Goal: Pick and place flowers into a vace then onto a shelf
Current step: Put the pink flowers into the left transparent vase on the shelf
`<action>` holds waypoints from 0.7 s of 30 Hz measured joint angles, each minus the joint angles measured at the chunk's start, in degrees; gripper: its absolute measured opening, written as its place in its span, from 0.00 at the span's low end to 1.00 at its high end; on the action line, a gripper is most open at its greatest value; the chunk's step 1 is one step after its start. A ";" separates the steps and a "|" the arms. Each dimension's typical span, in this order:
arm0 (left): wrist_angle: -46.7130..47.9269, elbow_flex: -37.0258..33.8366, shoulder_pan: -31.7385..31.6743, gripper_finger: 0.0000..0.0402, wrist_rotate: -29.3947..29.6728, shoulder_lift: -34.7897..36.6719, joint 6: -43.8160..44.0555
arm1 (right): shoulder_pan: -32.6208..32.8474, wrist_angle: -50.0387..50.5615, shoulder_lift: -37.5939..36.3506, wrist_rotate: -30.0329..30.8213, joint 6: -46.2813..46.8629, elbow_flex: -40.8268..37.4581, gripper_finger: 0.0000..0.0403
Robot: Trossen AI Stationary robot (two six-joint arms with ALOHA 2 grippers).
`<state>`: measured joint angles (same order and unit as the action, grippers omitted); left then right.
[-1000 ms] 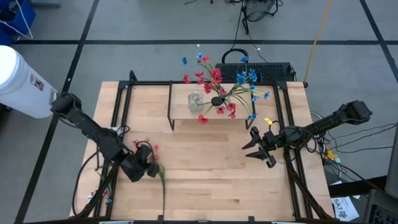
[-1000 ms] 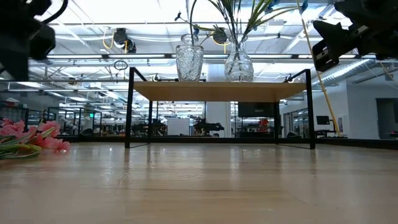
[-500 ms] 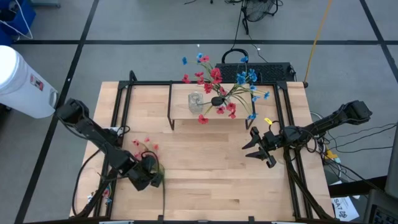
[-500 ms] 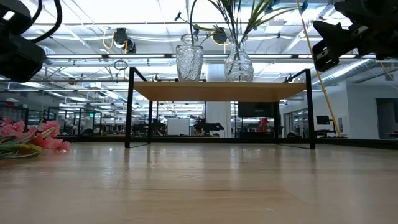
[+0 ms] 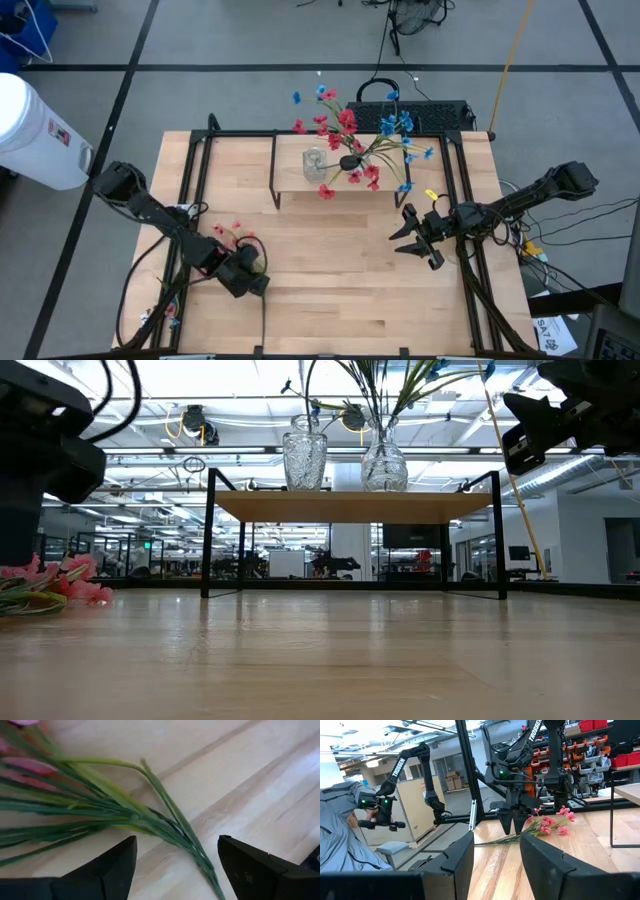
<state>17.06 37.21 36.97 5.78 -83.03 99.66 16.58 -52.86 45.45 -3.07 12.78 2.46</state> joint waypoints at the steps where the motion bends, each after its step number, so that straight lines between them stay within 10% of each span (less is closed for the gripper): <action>1: 0.15 0.02 -0.48 0.70 -1.20 -0.28 -0.70 | 0.00 0.00 -0.02 0.00 0.00 0.00 0.37; 21: 1.22 0.26 -6.61 0.70 -9.04 -4.50 -6.60 | 0.00 0.00 -0.01 0.00 0.00 0.00 0.37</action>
<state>18.28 37.47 30.36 -3.26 -87.52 93.06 16.58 -52.86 45.44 -3.07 12.78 2.46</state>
